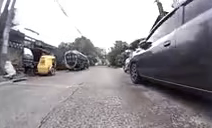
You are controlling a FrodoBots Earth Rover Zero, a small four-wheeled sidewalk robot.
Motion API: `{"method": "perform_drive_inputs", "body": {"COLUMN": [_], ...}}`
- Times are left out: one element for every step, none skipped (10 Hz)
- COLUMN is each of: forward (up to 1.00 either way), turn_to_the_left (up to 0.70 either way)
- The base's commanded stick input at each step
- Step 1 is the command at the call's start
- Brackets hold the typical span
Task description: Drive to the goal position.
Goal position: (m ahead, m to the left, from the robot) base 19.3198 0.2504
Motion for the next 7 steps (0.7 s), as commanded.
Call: {"method": "perform_drive_inputs", "body": {"forward": [1.0, 1.0, 1.0, 1.0, 1.0, 1.0, 1.0], "turn_to_the_left": [0.0, 0.0, 0.0, 0.0, 0.0, 0.0, 0.0]}}
